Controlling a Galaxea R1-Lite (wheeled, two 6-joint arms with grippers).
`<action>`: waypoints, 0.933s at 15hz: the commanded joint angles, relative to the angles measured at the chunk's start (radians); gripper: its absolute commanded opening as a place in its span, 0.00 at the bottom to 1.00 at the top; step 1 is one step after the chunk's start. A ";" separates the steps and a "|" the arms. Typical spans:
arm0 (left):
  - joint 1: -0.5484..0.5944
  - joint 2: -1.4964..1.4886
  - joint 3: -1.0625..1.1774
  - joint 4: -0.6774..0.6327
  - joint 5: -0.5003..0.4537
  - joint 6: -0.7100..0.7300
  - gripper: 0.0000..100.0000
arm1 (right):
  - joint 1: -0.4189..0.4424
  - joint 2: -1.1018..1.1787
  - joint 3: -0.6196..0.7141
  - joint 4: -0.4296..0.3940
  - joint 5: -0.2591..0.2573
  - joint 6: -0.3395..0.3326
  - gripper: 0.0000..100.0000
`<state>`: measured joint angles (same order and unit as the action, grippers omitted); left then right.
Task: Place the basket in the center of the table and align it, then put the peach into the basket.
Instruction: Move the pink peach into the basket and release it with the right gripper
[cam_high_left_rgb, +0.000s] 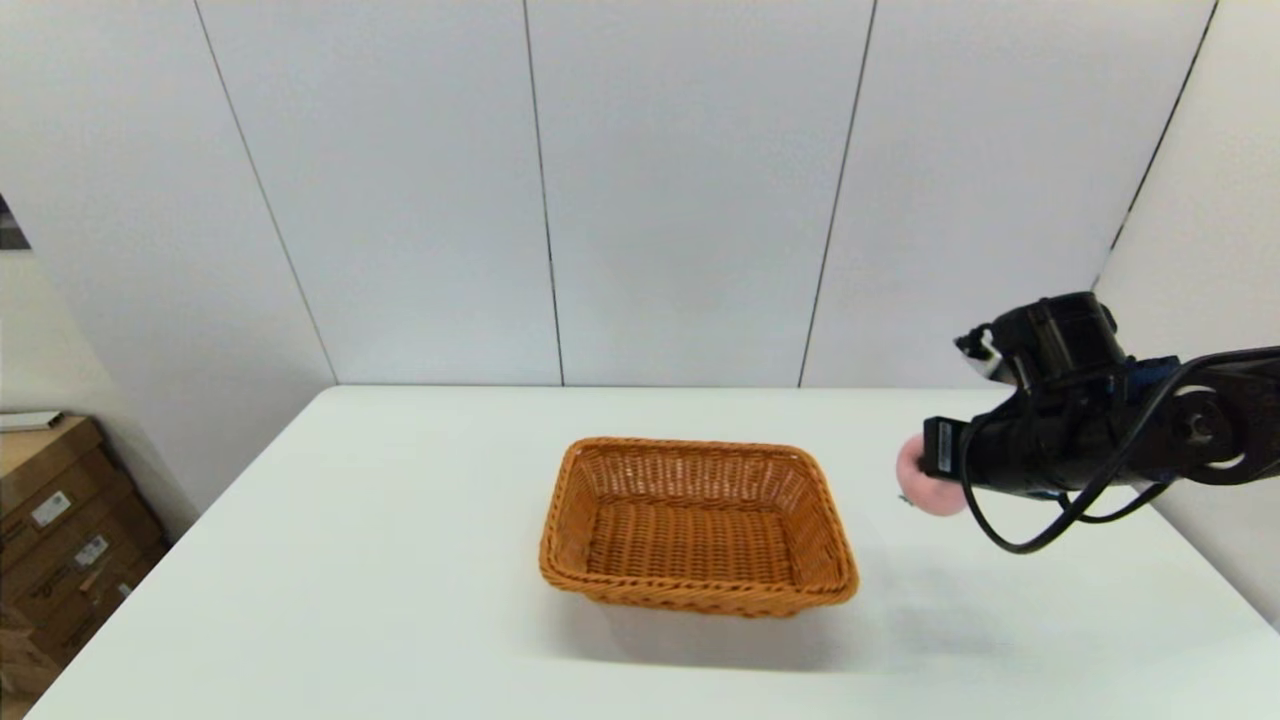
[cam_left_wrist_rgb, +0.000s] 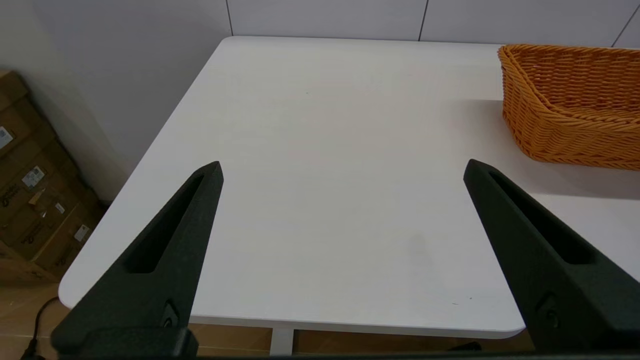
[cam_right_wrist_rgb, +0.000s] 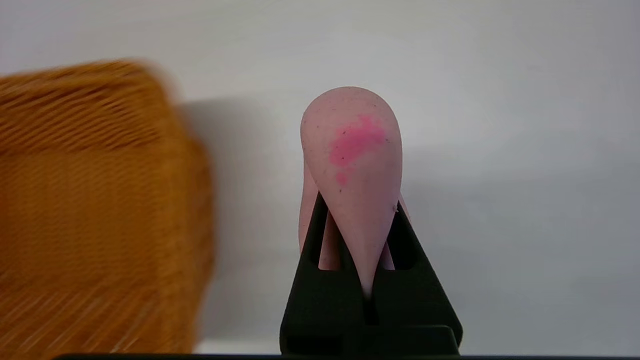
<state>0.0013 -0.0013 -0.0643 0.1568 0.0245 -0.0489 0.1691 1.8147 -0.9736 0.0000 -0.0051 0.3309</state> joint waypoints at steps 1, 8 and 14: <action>0.000 0.000 0.000 0.001 0.003 -0.002 1.00 | 0.179 -0.072 -0.065 0.074 0.004 -0.001 0.00; 0.000 0.000 -0.002 0.001 0.005 -0.009 1.00 | 0.352 0.179 -0.320 0.152 0.005 -0.009 0.00; 0.000 0.000 -0.002 0.001 0.003 -0.008 1.00 | 0.383 0.282 -0.382 0.150 0.004 -0.003 1.00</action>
<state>0.0013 -0.0013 -0.0653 0.1568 0.0279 -0.0566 0.5464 2.0589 -1.3451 0.1491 -0.0019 0.3260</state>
